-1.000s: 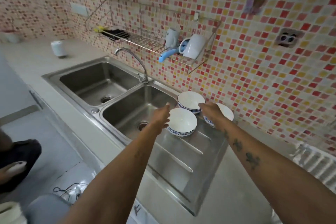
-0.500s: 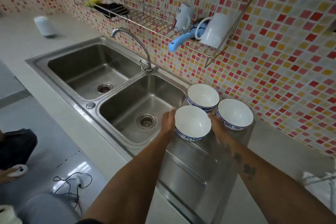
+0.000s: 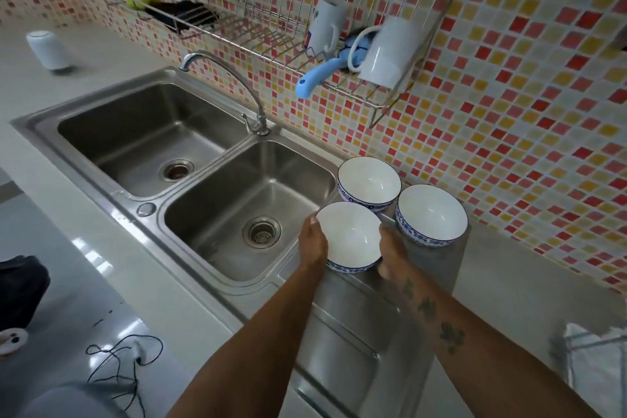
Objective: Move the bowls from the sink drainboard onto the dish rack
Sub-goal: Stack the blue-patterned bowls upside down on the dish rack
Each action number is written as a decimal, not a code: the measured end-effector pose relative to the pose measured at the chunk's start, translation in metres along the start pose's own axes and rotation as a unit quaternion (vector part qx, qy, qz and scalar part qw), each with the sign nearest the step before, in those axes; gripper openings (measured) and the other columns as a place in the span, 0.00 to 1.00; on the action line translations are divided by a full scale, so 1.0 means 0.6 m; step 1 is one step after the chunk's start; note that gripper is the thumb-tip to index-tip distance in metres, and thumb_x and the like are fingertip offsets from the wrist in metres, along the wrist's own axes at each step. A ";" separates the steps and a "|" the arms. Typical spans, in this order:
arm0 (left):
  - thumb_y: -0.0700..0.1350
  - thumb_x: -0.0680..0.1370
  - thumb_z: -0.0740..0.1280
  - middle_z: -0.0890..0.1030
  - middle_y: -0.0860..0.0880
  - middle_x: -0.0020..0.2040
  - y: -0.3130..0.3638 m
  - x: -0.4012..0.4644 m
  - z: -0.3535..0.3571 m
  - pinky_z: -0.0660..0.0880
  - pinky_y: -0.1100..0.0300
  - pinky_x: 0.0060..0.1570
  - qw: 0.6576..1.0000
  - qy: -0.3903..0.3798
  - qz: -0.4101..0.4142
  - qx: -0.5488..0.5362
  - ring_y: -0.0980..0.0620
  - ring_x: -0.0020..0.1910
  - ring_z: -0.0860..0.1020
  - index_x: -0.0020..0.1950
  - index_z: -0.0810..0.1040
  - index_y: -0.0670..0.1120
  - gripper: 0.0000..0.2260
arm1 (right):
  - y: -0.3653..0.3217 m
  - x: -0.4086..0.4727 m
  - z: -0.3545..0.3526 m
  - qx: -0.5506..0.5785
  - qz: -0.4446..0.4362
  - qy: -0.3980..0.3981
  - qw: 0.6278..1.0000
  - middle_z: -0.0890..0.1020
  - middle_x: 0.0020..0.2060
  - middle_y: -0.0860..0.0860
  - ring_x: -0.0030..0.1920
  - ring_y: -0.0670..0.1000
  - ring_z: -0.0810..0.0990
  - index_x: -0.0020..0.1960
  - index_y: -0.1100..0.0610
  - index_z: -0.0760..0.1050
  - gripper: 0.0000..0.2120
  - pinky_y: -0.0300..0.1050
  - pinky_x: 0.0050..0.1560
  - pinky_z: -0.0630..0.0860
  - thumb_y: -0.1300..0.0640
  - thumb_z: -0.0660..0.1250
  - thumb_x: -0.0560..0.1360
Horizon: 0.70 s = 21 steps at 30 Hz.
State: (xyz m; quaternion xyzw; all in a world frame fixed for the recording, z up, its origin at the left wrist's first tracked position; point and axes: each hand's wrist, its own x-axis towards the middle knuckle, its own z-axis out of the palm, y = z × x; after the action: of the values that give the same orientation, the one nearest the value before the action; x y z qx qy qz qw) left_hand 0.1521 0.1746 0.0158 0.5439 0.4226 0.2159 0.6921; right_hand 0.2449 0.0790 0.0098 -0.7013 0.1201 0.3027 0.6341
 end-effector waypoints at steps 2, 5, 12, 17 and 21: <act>0.43 0.84 0.50 0.77 0.41 0.63 0.000 -0.002 0.000 0.68 0.61 0.55 1.000 0.010 0.007 -0.002 0.49 0.57 0.73 0.68 0.74 0.40 0.18 | 0.000 -0.005 -0.001 0.021 0.002 0.001 1.000 0.76 0.62 0.59 0.58 0.59 0.77 0.67 0.59 0.70 0.18 0.54 0.60 0.74 0.52 0.55 0.81; 0.42 0.84 0.51 0.77 0.40 0.63 0.001 -0.011 0.005 0.69 0.59 0.56 1.000 0.024 0.016 -0.011 0.45 0.59 0.75 0.67 0.75 0.40 0.18 | -0.002 -0.026 -0.006 0.034 0.006 0.009 0.999 0.76 0.65 0.61 0.62 0.62 0.76 0.66 0.60 0.71 0.18 0.57 0.63 0.74 0.51 0.56 0.81; 0.51 0.82 0.56 0.80 0.45 0.60 0.076 -0.116 0.009 0.75 0.42 0.61 0.995 0.021 -0.033 -0.090 0.44 0.53 0.77 0.53 0.78 0.52 0.12 | -0.056 -0.165 -0.043 0.064 -0.054 0.041 0.996 0.74 0.64 0.55 0.65 0.60 0.73 0.70 0.56 0.67 0.19 0.55 0.63 0.72 0.51 0.54 0.82; 0.59 0.79 0.58 0.84 0.48 0.55 0.192 -0.258 0.017 0.81 0.45 0.50 0.964 -0.056 -0.003 -0.259 0.44 0.53 0.82 0.61 0.79 0.53 0.18 | -0.135 -0.324 -0.102 0.081 -0.195 0.047 0.976 0.74 0.61 0.50 0.58 0.52 0.74 0.70 0.48 0.68 0.18 0.52 0.56 0.76 0.48 0.53 0.82; 0.57 0.81 0.54 0.84 0.51 0.51 0.283 -0.383 0.040 0.79 0.49 0.55 0.935 -0.145 0.004 -0.324 0.48 0.50 0.81 0.57 0.79 0.54 0.16 | -0.195 -0.471 -0.180 0.121 -0.359 0.048 0.924 0.77 0.55 0.37 0.58 0.42 0.75 0.57 0.42 0.73 0.12 0.48 0.66 0.72 0.52 0.53 0.83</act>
State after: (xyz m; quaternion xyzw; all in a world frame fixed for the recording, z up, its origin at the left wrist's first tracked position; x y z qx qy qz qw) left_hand 0.0728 0.0399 0.2563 0.3178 0.2224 0.2625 0.8835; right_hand 0.1163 -0.0665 0.2696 -0.6287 -0.0737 0.0043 0.7741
